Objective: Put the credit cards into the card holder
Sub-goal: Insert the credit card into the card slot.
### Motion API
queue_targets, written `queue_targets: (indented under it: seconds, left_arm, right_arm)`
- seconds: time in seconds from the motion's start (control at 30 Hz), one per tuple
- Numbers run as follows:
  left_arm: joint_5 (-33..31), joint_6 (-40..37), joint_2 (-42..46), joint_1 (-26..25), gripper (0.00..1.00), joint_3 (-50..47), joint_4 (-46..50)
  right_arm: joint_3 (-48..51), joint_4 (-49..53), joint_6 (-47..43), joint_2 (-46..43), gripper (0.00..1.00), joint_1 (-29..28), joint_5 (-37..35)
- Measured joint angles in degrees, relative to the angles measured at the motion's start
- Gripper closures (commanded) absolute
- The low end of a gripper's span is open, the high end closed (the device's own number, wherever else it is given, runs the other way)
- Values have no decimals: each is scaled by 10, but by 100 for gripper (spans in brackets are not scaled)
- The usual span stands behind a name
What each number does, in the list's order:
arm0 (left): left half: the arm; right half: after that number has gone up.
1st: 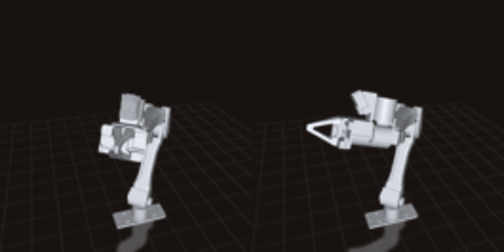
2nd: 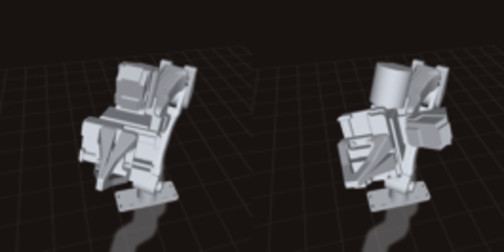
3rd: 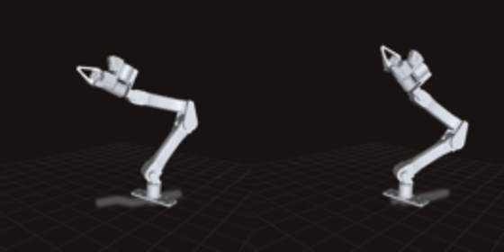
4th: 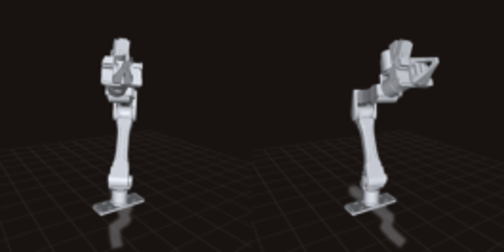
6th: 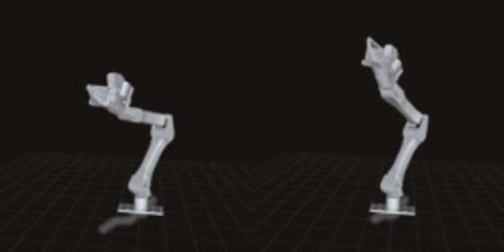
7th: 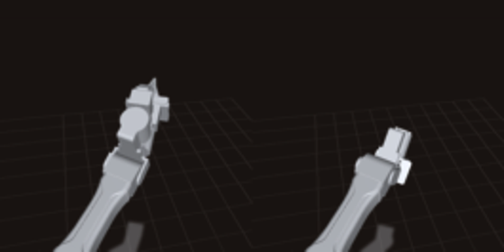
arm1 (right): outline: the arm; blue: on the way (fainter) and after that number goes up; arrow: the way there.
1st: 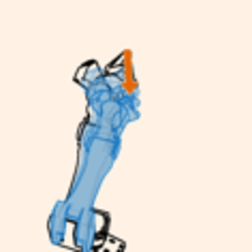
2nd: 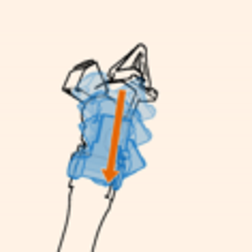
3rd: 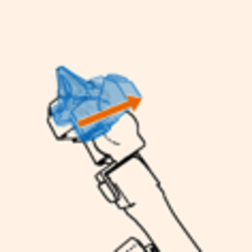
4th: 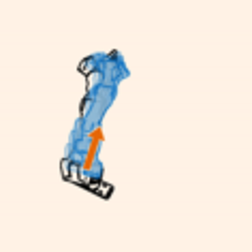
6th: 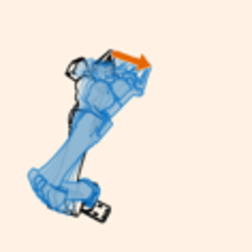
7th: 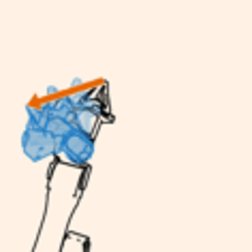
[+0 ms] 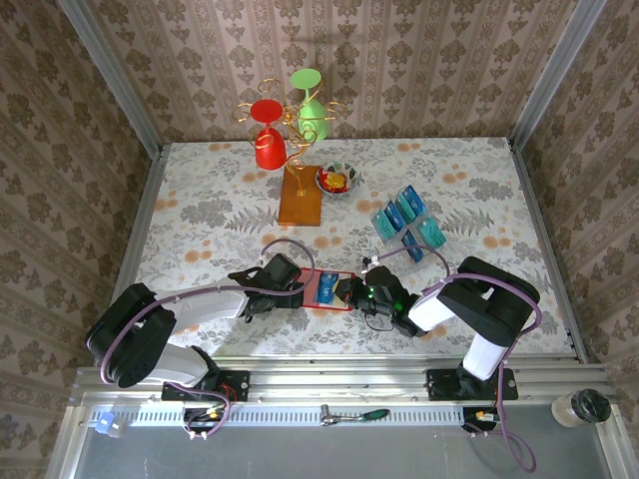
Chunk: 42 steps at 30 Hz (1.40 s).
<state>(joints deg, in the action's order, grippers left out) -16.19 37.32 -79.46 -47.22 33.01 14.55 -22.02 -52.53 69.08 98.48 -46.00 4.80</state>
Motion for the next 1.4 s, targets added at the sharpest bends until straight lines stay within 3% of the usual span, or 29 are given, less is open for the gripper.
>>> queue_targets:
  seconds: [1.03,1.23,1.3,1.4]
  left_arm:
    - [0,0,0,0,0,0,0]
    - [0,0,0,0,0,0,0]
    - [0,0,0,0,0,0,0]
    - [0,0,0,0,0,0,-1]
  right_arm:
    - [-31,30,2,14,100,0,25]
    - [-67,78,-11,9,65,10,57]
    - [-82,117,-26,-5,57,18,73]
    - [-103,196,-56,-31,53,35,80]
